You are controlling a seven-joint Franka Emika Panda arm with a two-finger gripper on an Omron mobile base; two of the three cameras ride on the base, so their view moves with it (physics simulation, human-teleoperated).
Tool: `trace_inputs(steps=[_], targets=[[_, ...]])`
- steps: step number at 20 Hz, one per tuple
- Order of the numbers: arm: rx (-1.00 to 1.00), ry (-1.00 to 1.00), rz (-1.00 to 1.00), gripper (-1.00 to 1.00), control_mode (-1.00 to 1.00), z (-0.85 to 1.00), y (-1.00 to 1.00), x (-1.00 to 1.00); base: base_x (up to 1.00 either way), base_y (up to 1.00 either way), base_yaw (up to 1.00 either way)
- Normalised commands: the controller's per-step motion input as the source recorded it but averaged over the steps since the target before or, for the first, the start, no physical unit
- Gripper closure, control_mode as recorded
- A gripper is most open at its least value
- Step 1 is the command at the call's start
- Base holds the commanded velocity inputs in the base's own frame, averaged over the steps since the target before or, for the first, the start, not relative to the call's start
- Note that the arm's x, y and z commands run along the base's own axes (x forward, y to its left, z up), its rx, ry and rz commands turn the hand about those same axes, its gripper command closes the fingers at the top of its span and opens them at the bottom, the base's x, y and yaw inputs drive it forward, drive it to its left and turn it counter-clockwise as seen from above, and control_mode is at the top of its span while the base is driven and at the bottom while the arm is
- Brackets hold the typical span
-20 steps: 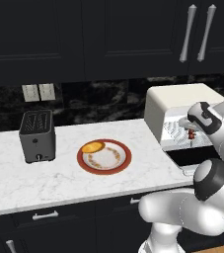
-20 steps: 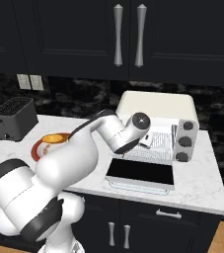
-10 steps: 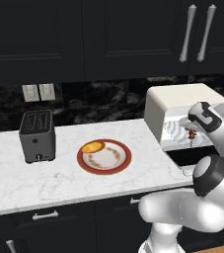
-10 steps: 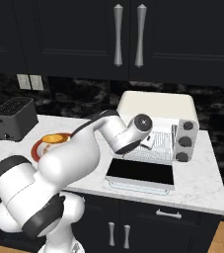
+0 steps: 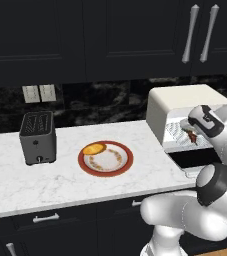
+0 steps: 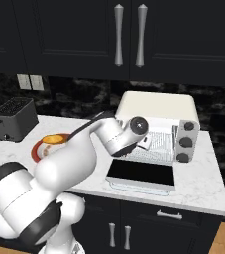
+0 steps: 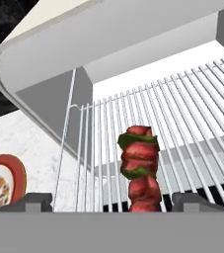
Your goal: Pick up the kebab skewer and baguette bread, and place them inside the toaster oven. Close the toaster oven door and start by setting the timer.
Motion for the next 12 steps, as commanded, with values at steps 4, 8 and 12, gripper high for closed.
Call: trace_inputs(steps=[4, 8, 12], targets=[[-0.01, -0.02, -0.05, -1.00, -1.00, 0.46, 0.09, -0.09, 0.00, 0.00, 0.00], [-0.18, -0.03, -0.10, -1.00, -1.00, 0.79, 0.35, -0.74, 0.00, 0.00, 0.00], [-0.34, -0.01, -0.16, -1.00, -1.00, 0.50, 0.77, -0.97, 0.00, 0.00, 0.00]])
